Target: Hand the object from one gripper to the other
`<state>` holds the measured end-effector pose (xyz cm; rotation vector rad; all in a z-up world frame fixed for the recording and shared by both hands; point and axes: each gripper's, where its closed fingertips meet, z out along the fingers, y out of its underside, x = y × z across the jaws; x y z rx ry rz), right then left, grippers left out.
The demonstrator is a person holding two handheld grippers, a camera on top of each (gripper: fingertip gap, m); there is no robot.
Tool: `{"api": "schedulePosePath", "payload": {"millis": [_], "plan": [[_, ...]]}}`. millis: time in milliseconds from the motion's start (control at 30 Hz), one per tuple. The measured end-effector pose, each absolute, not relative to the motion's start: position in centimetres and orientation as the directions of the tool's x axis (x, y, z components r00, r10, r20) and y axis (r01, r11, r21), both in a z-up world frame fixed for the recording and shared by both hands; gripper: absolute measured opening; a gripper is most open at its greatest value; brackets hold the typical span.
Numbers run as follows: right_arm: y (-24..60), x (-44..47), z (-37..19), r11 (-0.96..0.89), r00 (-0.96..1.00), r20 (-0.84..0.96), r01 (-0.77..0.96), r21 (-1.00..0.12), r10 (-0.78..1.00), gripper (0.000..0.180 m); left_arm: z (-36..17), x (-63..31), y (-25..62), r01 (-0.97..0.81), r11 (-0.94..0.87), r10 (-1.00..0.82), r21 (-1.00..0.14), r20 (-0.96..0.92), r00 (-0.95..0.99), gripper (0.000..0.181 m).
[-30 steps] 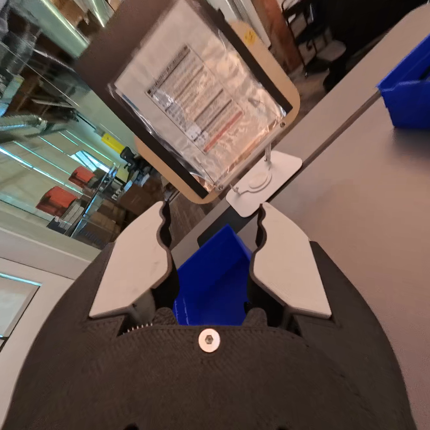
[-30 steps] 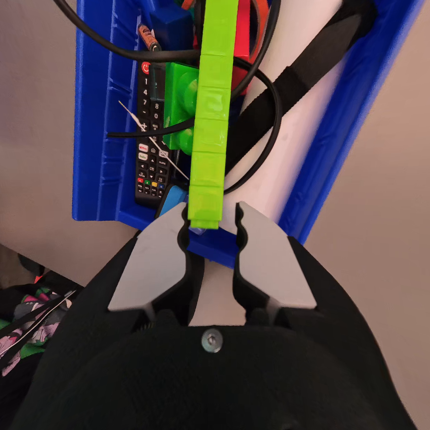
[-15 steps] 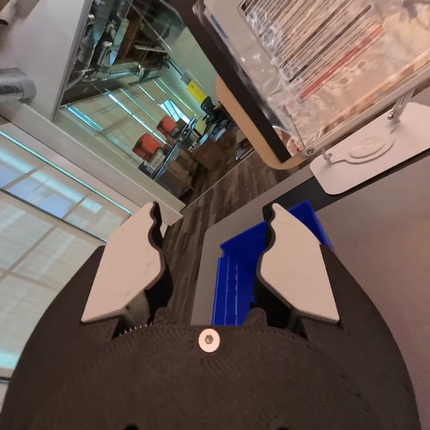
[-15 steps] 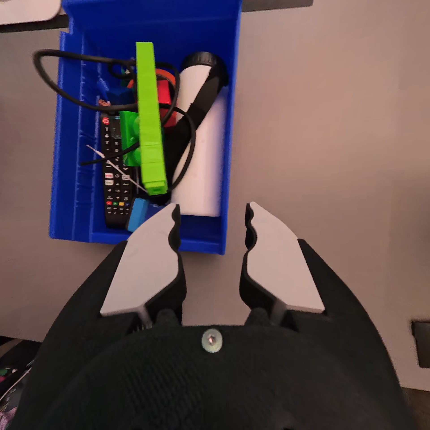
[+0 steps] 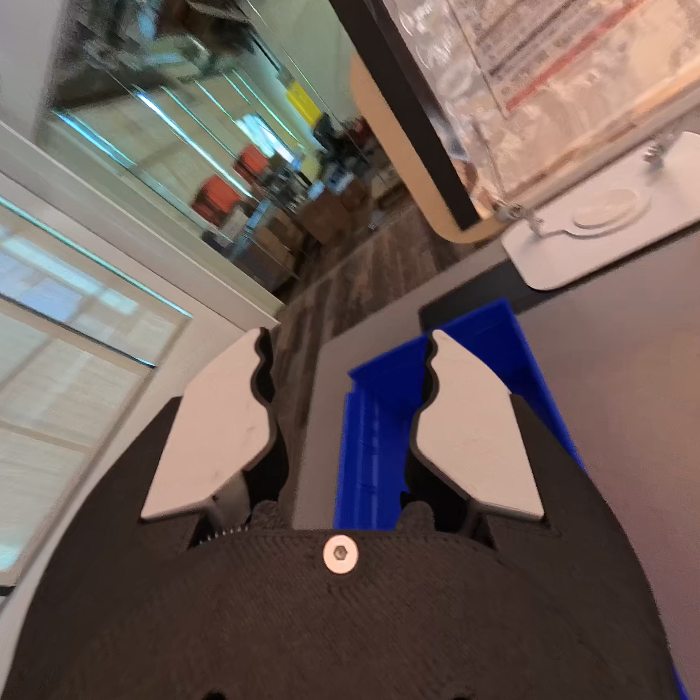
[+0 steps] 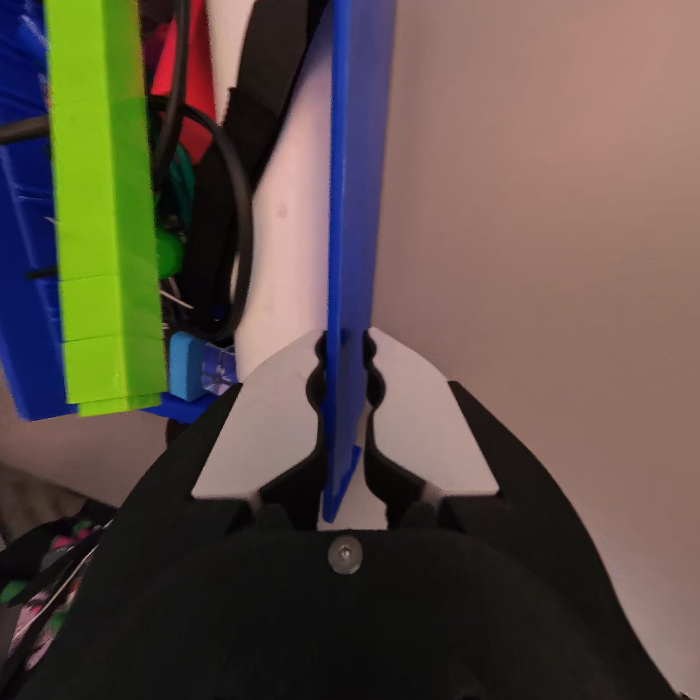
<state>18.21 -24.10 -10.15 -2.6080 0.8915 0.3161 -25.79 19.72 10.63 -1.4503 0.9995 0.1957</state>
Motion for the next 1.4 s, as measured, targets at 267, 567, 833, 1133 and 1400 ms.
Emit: {"api": "schedulePosePath", "payload": {"millis": [267,567,833,1133,1400], "plan": [[-23.9,18.4,-10.8,-0.793,0.818,-0.183,-0.574,-0.203,-0.545,0.008,-1.5,-32.2,24.1,-0.68,-0.476,-0.677,-0.558,-0.261,0.688,0.074],[-23.5,17.2,-10.9,-0.869,0.876,-0.061,-0.482,-0.112,-0.478,0.006,-8.1,-41.2,27.9,-0.471,-0.784,-0.544,-0.404,0.081,0.835,0.065],[-22.6,15.5,-10.8,-0.903,0.904,-0.037,-0.427,-0.044,-0.426,0.006,-11.0,-40.1,25.3,-0.565,-0.785,-0.616,-0.252,0.234,0.752,0.022],[-19.5,12.8,-10.7,-0.93,0.93,-0.03,-0.367,0.01,-0.367,0.007,-11.3,-36.1,19.2,-0.778,-0.629,-0.774,-0.003,0.097,0.625,0.01],[-16.0,9.8,-10.6,-0.957,0.957,-0.01,-0.289,0.026,-0.289,0.009,-11.6,-29.5,14.9,-0.862,-0.506,-0.862,0.0,0.032,0.506,0.015]]}}
